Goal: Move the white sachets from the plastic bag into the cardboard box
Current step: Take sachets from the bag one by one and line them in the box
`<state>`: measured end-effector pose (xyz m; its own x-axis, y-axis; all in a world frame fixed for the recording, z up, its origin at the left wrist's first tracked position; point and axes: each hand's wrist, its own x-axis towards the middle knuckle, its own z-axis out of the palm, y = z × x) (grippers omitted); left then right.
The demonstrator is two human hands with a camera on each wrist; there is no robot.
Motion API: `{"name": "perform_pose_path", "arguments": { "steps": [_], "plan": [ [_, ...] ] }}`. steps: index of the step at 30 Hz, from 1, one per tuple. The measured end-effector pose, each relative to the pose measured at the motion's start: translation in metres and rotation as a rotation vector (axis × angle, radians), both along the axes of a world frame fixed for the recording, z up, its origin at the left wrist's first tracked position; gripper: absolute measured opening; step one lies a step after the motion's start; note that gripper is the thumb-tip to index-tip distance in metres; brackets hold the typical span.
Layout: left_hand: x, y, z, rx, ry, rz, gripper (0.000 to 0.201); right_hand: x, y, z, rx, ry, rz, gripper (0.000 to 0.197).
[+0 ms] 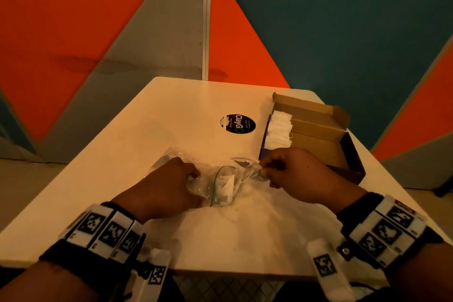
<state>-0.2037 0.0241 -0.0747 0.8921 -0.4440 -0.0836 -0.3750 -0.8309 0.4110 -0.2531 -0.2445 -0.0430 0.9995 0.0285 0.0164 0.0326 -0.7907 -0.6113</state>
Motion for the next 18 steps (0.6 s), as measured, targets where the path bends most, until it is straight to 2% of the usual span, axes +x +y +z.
{"name": "perform_pose_path", "arguments": {
  "steps": [3,8,13,18],
  "plan": [
    [0.000,0.000,0.000,-0.010,0.005,0.011,0.072,0.001,0.002,0.000,0.179,0.012,-0.045,0.013],
    [0.001,0.001,0.000,0.008,0.007,0.014,0.072,0.003,0.008,-0.001,0.286,-0.014,-0.042,0.038],
    [-0.001,0.001,0.001,-0.004,0.016,0.024,0.071,0.002,0.013,0.004,0.413,-0.017,-0.037,0.033],
    [-0.004,0.001,0.006,-0.028,0.044,0.026,0.069,0.002,0.015,0.007,0.592,0.016,-0.025,0.037]
  ]
}}
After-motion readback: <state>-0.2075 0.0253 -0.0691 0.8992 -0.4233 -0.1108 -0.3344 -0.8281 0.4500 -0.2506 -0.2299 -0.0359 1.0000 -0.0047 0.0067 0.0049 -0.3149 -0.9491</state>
